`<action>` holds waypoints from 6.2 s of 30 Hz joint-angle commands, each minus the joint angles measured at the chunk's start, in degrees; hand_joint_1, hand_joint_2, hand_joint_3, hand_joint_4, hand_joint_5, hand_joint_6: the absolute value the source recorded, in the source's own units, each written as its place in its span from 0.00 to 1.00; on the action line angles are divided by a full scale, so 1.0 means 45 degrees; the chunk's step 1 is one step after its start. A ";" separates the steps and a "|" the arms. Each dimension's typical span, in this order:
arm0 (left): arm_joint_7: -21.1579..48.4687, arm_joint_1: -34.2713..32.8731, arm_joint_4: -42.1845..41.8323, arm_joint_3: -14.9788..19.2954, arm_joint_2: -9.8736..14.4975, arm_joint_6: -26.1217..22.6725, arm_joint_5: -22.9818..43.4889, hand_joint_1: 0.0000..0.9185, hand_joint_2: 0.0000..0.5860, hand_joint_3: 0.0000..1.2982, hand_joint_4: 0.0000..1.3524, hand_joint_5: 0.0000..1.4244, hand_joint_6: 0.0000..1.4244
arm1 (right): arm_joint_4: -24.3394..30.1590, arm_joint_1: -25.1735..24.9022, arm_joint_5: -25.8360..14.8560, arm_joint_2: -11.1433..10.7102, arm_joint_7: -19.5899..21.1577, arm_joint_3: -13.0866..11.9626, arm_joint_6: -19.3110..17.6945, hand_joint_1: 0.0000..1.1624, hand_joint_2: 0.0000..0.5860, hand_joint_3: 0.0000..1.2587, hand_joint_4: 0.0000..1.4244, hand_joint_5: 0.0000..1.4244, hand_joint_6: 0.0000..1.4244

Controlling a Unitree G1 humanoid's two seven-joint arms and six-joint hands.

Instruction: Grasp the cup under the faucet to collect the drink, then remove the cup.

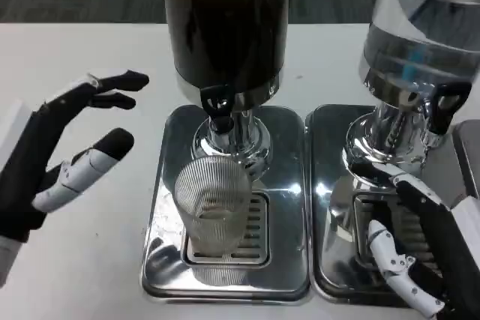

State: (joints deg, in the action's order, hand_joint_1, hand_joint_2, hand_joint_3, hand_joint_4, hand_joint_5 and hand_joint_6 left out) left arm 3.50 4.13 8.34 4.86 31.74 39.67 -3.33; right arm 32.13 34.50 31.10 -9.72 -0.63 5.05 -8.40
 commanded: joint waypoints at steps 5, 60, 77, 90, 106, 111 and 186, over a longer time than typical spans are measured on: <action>0.3910 -0.0822 0.0074 0.0804 0.0609 -0.0857 0.4303 0.00 0.11 0.31 0.25 0.27 0.25 | -0.0190 -0.0138 -0.0109 -0.0004 0.0105 0.0137 -0.0109 0.37 1.00 0.22 0.12 0.10 0.09; 1.3779 -0.4967 0.1048 0.2199 0.0333 -1.2206 0.9513 0.00 0.02 0.13 0.05 0.09 0.03 | -0.0739 -0.0766 0.0039 0.0062 0.0363 0.0528 0.0051 0.38 1.00 0.22 0.12 0.10 0.09; 1.4354 -0.5683 0.1474 0.1590 0.0133 -1.2375 0.8849 0.00 0.04 0.15 0.07 0.11 0.03 | -0.0602 -0.0509 0.0051 0.0175 0.0504 0.0642 0.0160 0.38 1.00 0.22 0.12 0.10 0.09; 1.4278 -0.6153 0.1767 0.1259 -0.0196 -1.2259 0.8389 0.00 0.05 0.14 0.06 0.09 0.02 | -0.0610 -0.0377 0.0010 0.0273 0.0549 0.0717 0.0213 0.38 1.00 0.22 0.12 0.10 0.09; 1.4425 -0.6562 0.1723 0.0702 -0.0459 -1.1895 0.8050 0.00 0.05 0.14 0.06 0.09 0.03 | -0.0502 -0.0337 -0.0083 0.0287 0.0506 0.0616 0.0266 0.38 1.00 0.22 0.12 0.10 0.09; 1.4560 -0.6517 0.1525 0.0370 -0.0397 -1.1430 0.7665 0.00 0.06 0.15 0.06 0.09 0.03 | -0.0584 -0.0430 -0.0118 0.0262 0.0483 0.0612 0.0247 0.38 1.00 0.22 0.12 0.10 0.09; 1.1916 -0.3767 -0.2269 -0.0295 0.0327 -0.7331 0.5207 0.00 0.06 0.16 0.07 0.09 0.03 | -0.0435 -0.2023 -0.3596 -0.0686 -0.1906 -0.0451 0.1528 0.37 0.98 0.20 0.12 0.11 0.10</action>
State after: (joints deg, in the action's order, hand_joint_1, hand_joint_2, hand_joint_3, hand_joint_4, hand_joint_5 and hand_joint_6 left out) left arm 56.75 -14.46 -1.14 4.05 32.50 5.34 21.76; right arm 30.62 25.99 15.98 -12.10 -8.35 3.40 -2.19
